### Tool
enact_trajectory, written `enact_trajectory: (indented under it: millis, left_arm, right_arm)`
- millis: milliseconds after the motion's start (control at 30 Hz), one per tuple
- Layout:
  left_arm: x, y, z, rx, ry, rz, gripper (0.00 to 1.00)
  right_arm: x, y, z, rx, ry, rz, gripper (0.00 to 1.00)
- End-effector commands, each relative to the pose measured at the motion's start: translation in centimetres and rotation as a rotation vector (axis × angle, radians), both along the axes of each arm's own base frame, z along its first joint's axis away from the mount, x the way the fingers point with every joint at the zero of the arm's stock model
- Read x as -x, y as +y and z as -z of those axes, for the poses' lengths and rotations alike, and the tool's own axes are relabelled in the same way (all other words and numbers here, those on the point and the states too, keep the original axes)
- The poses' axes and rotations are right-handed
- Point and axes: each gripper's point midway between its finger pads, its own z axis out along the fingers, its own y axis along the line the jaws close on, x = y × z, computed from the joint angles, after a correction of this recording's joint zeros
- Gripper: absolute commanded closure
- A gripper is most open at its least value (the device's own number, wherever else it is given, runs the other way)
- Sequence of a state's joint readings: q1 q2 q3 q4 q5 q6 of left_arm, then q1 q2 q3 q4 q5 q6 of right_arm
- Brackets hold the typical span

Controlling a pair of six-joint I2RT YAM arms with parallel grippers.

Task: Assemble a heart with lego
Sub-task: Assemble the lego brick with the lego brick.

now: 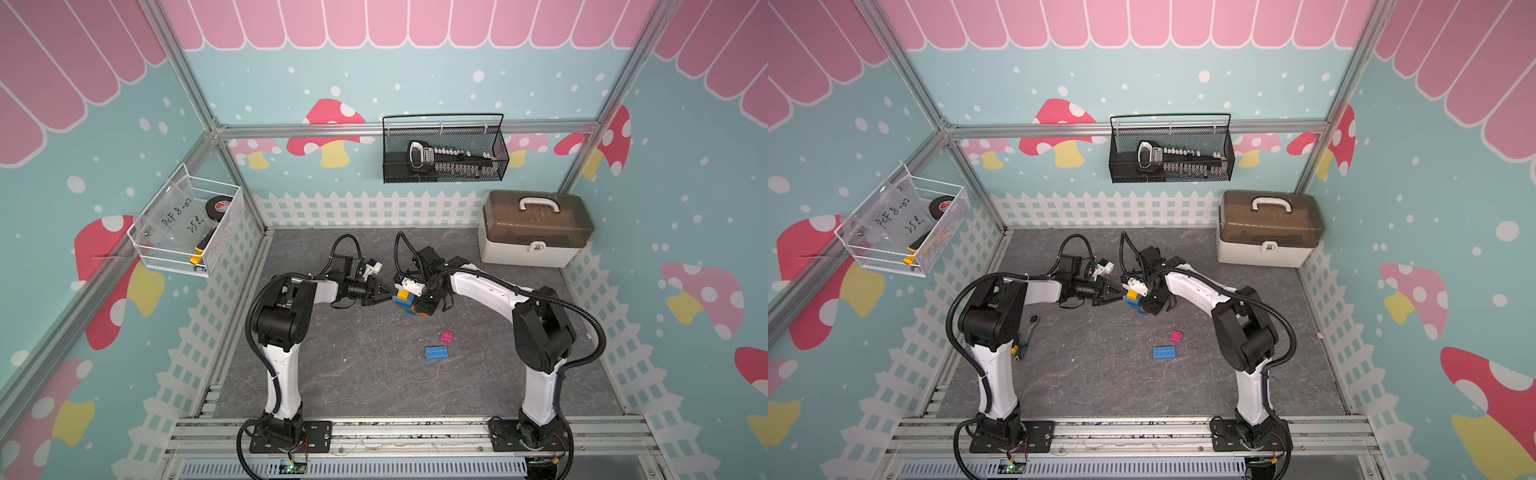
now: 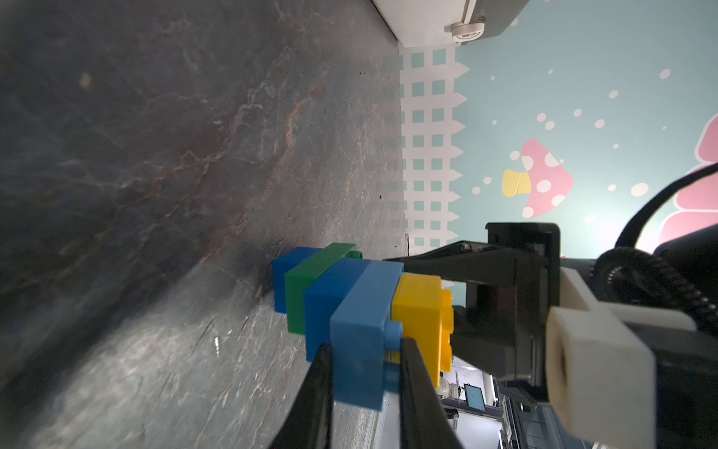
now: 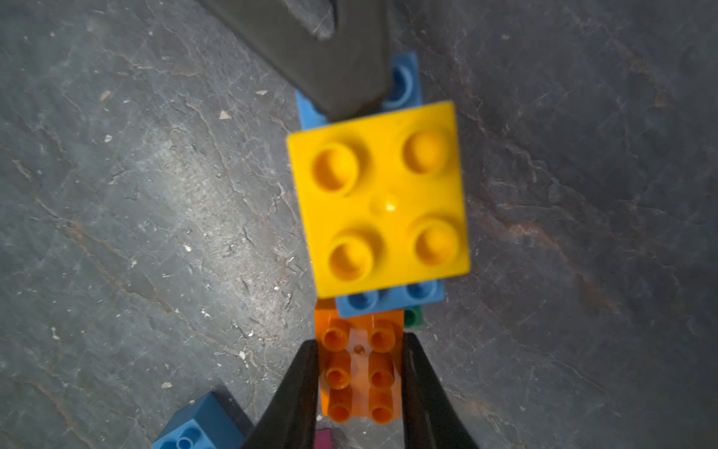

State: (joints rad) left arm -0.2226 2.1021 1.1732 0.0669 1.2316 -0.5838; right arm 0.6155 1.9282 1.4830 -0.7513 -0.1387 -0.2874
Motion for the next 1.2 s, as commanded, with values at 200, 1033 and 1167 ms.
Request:
enact_trajectory:
  millis: [200,1033,1167]
  left_arm:
    - [0.0,1.0,3.9,-0.175,0.056,-0.001,0.83]
    - [-0.6,1.0,3.9,-0.217,0.063,0.042,0.83]
    - [-0.6,1.0,4.0,-0.217,0.064,0.043,0.83]
  right_arm:
    - [1.4,-1.1,-2.2,-0.063,-0.014,0.04,0.71]
    - [-1.1,-1.1,-1.1,0.035,0.044,-0.005,0.71]
    - [-1.2,-0.7,-1.0,0.031,0.05,-0.011,0.71]
